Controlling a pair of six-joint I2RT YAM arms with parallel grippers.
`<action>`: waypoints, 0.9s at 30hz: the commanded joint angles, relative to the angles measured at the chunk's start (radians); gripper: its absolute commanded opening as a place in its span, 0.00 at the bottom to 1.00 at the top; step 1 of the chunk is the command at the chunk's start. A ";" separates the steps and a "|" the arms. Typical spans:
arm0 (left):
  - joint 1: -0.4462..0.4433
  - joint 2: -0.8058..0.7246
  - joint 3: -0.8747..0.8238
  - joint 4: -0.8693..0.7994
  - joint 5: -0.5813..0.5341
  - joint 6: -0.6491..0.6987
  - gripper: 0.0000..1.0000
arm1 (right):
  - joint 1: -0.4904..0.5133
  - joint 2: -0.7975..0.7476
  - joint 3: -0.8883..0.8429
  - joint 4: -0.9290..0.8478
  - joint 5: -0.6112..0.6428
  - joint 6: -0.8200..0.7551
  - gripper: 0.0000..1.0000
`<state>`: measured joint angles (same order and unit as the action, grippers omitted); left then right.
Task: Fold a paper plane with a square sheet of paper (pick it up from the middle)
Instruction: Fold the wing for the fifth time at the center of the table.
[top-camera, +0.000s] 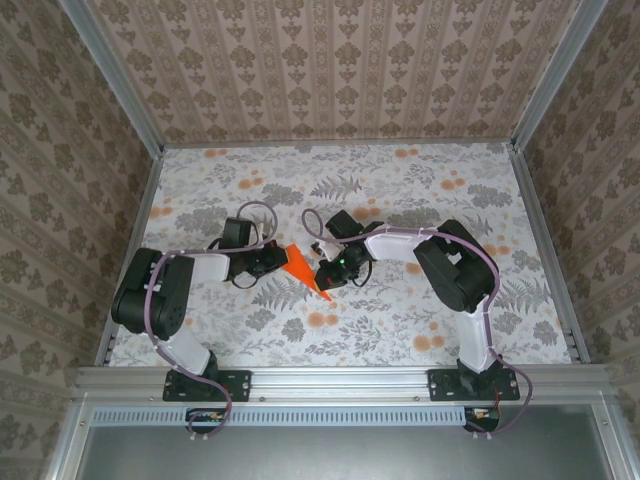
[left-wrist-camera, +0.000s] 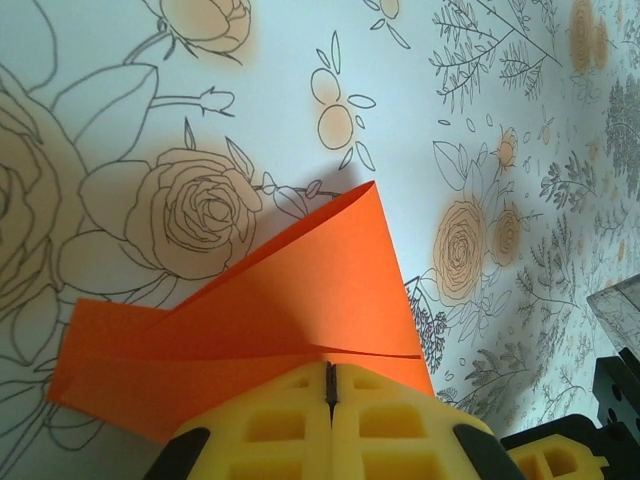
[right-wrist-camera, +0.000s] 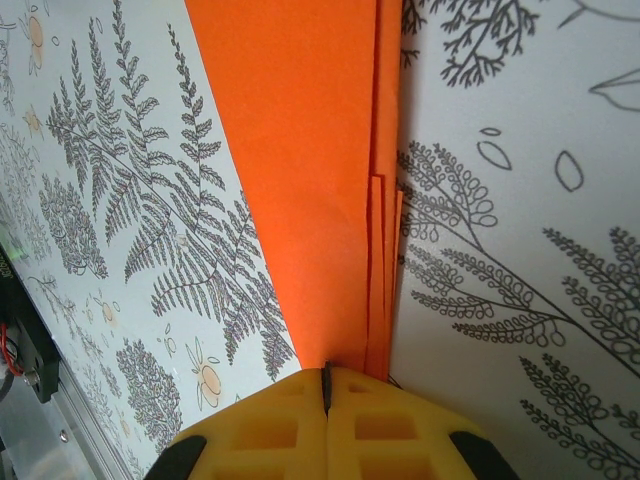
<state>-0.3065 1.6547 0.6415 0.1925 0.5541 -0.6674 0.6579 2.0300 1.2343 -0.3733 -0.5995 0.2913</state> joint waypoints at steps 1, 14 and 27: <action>0.021 0.018 0.016 -0.037 0.002 0.048 0.05 | -0.017 0.062 -0.052 -0.130 0.133 -0.010 0.05; 0.131 0.083 -0.009 -0.010 -0.029 0.033 0.04 | -0.020 0.064 -0.071 -0.132 0.135 -0.010 0.05; 0.254 0.060 -0.040 0.109 0.082 -0.068 0.07 | -0.027 0.058 -0.081 -0.105 0.113 0.013 0.05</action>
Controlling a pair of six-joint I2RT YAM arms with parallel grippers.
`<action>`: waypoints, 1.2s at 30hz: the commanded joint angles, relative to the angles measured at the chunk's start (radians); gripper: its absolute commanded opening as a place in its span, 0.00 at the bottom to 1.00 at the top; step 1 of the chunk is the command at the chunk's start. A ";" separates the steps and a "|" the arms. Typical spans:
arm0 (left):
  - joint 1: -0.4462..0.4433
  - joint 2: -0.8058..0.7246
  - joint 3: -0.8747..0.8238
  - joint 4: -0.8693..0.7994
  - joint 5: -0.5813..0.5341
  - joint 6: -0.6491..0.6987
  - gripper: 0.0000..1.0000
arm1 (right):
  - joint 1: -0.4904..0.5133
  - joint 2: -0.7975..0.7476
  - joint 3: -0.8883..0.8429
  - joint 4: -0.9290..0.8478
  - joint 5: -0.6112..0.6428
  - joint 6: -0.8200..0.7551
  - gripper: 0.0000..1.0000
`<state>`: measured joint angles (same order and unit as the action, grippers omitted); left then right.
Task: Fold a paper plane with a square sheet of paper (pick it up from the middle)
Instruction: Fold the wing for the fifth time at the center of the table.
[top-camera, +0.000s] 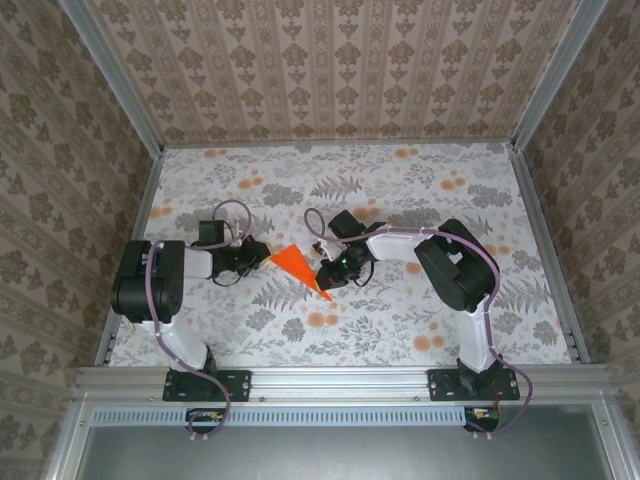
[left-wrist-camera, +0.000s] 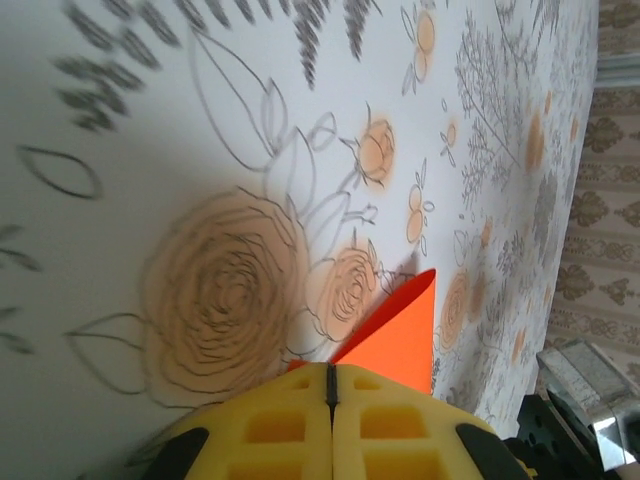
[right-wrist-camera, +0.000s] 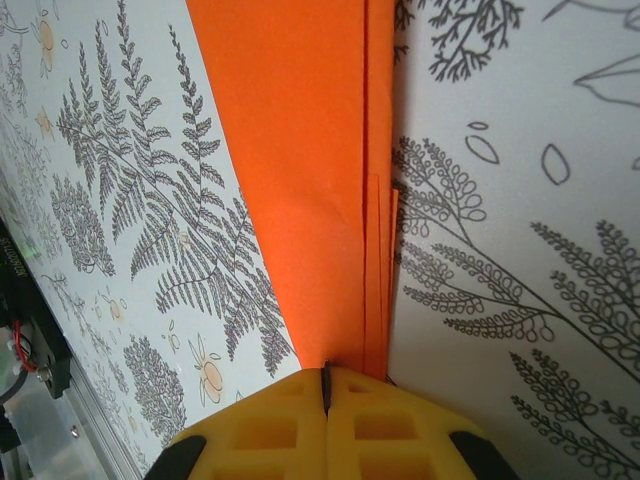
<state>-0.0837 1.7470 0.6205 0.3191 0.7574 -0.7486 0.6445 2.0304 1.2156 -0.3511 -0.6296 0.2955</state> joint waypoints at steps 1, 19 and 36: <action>0.025 -0.070 -0.024 -0.028 -0.124 0.011 0.08 | -0.013 0.058 -0.064 -0.126 0.143 0.008 0.05; -0.329 -0.332 -0.109 -0.037 -0.342 -0.081 0.10 | -0.014 0.068 -0.062 -0.122 0.122 0.020 0.05; -0.481 -0.049 -0.123 0.223 -0.344 -0.142 0.00 | -0.017 0.074 -0.073 -0.120 0.113 0.030 0.05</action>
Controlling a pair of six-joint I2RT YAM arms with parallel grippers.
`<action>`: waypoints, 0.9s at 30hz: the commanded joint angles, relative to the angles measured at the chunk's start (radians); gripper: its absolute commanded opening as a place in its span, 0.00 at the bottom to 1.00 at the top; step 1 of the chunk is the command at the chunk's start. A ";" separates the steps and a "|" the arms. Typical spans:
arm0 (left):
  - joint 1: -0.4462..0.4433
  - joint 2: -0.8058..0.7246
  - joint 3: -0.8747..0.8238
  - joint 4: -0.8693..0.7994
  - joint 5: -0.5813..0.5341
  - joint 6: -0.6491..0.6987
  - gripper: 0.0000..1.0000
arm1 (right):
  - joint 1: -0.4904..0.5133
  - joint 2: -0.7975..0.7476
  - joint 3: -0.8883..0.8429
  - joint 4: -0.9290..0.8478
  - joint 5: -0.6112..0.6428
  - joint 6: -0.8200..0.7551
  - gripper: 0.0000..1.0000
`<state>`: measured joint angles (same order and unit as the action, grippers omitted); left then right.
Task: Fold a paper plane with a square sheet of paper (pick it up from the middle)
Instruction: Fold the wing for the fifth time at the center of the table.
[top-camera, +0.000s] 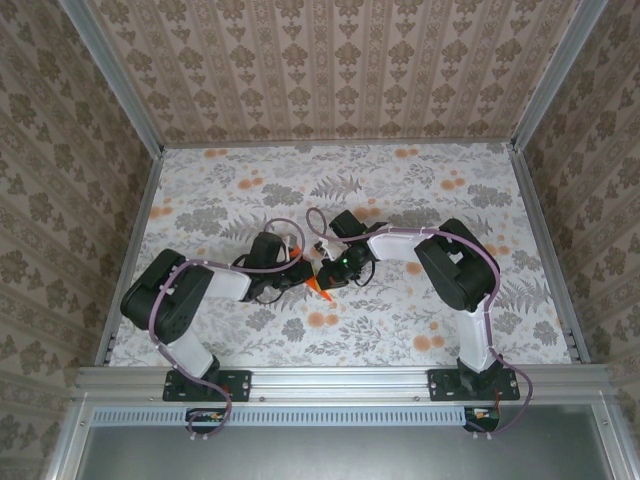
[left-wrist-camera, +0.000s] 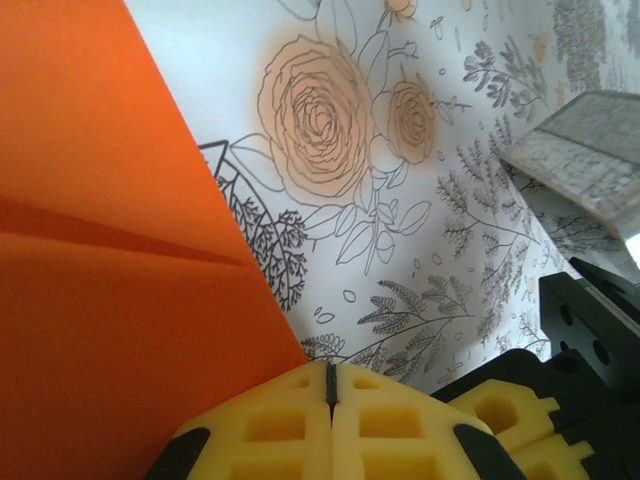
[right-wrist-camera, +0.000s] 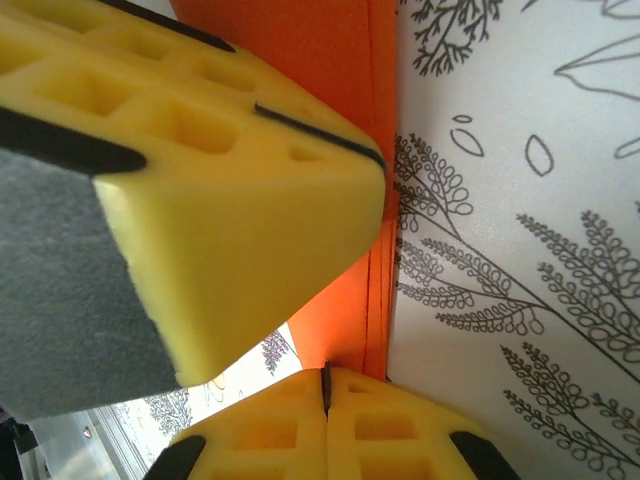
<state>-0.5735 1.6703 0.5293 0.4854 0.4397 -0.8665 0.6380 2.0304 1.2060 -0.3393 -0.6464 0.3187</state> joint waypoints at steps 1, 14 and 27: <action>0.017 0.033 -0.041 0.062 -0.030 -0.024 0.00 | -0.012 0.073 -0.065 -0.132 0.132 0.006 0.05; 0.326 0.029 -0.035 -0.072 0.048 0.141 0.00 | -0.026 0.076 -0.080 -0.124 0.137 0.005 0.05; 0.399 -0.080 0.069 -0.243 0.097 0.234 0.01 | -0.024 0.025 0.006 -0.084 0.038 0.080 0.08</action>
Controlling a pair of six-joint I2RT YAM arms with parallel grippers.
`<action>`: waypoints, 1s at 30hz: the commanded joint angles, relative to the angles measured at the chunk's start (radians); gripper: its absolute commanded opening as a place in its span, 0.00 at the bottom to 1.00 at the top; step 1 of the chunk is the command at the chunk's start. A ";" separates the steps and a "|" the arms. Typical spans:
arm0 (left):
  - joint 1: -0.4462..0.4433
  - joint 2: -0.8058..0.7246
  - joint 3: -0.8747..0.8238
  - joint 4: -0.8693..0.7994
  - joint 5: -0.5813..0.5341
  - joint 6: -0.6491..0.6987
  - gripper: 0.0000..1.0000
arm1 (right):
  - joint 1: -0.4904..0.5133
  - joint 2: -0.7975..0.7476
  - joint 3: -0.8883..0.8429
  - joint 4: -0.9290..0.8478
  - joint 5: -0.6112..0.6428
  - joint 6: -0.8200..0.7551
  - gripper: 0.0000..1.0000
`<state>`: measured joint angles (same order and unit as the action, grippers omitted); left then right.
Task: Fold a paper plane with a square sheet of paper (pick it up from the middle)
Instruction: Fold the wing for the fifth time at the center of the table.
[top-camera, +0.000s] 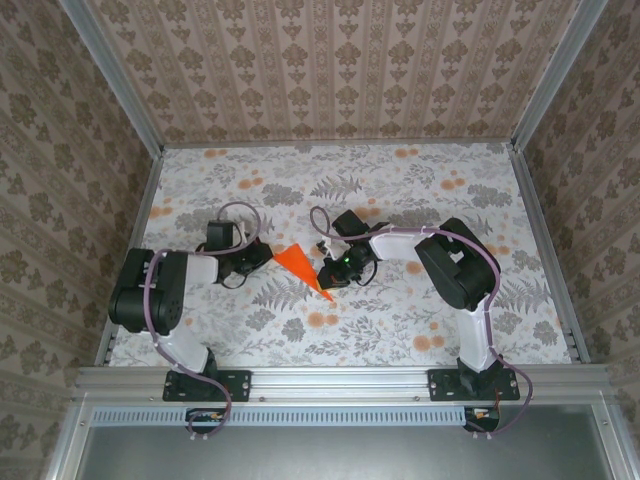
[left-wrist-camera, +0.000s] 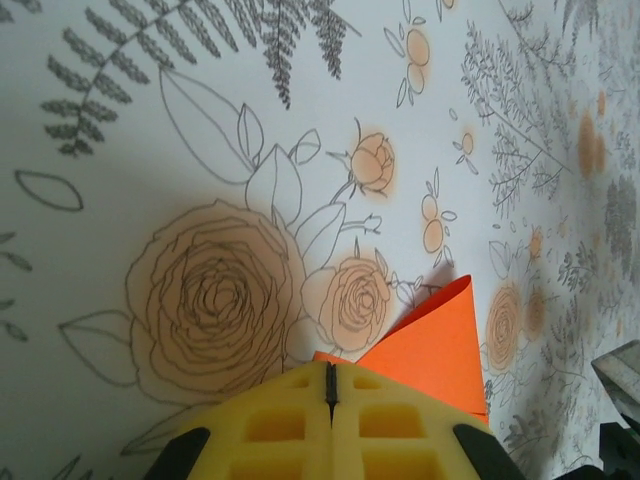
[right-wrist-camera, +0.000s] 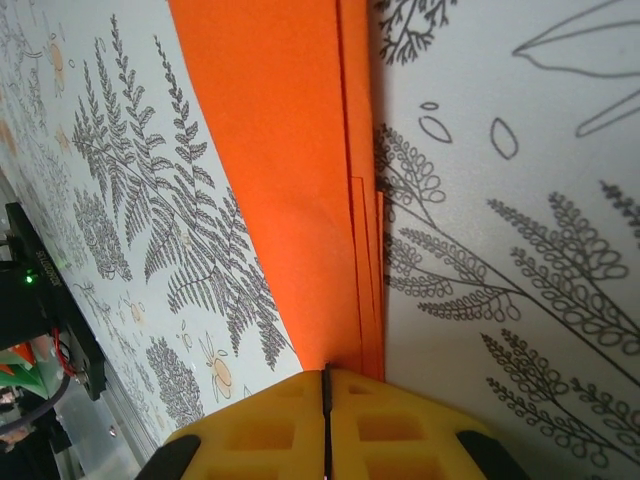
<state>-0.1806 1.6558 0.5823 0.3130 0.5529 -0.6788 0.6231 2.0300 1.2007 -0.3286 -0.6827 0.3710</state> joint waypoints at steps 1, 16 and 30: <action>0.005 -0.091 0.012 -0.081 -0.025 0.043 0.01 | -0.008 0.024 0.017 -0.096 0.071 0.028 0.08; -0.195 -0.241 -0.075 -0.019 -0.078 -0.042 0.02 | 0.015 -0.047 0.040 -0.030 0.015 0.072 0.09; -0.323 -0.046 -0.050 0.081 -0.121 -0.117 0.00 | 0.041 -0.018 0.074 -0.010 0.037 0.088 0.08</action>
<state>-0.4988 1.5898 0.4984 0.3756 0.4561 -0.7784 0.6575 2.0159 1.2369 -0.3397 -0.6636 0.4492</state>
